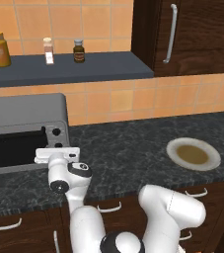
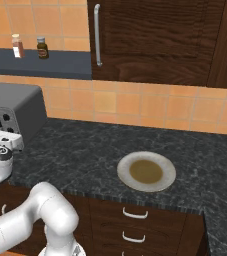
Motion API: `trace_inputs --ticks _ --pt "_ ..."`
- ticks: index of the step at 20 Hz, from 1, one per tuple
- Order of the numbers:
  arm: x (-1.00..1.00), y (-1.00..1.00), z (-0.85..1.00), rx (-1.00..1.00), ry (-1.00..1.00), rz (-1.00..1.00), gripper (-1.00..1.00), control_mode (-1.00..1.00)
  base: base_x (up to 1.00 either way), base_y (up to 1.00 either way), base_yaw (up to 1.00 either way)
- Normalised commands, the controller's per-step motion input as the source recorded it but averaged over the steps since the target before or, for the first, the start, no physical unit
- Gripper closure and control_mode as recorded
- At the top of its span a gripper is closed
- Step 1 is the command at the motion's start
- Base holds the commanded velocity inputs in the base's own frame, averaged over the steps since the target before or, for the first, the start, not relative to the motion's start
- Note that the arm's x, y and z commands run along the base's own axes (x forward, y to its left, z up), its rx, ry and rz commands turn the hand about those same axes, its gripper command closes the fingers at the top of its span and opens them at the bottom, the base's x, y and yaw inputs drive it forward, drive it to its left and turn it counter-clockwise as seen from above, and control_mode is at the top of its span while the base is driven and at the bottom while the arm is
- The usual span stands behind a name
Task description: Pick up the kebab skewer and baguette bread, and place them inside the toaster oven. Close the toaster oven door and start by setting the timer.
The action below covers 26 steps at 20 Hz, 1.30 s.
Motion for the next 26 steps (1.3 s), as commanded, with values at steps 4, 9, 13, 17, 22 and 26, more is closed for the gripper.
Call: trace_inputs --ticks 4,9,13,17,22,26 --pt "0.00 0.00 0.00 0.00 0.00 0.00 -1.00 -1.00 0.00 0.00 0.00" --pt "0.00 0.00 0.00 0.00 0.00 0.00 1.00 -1.00 0.00 0.00 0.00" --pt "0.00 0.00 0.00 0.00 0.00 0.00 1.00 -1.00 0.00 0.00 0.00" --pt "0.00 0.00 0.00 0.00 0.00 0.00 1.00 -1.00 0.00 0.00 0.00" --pt "0.00 0.00 0.00 0.00 0.00 0.00 1.00 -1.00 0.00 0.00 0.00" --pt "0.00 0.00 0.00 0.00 0.00 0.00 1.00 -1.00 0.00 0.00 0.00"
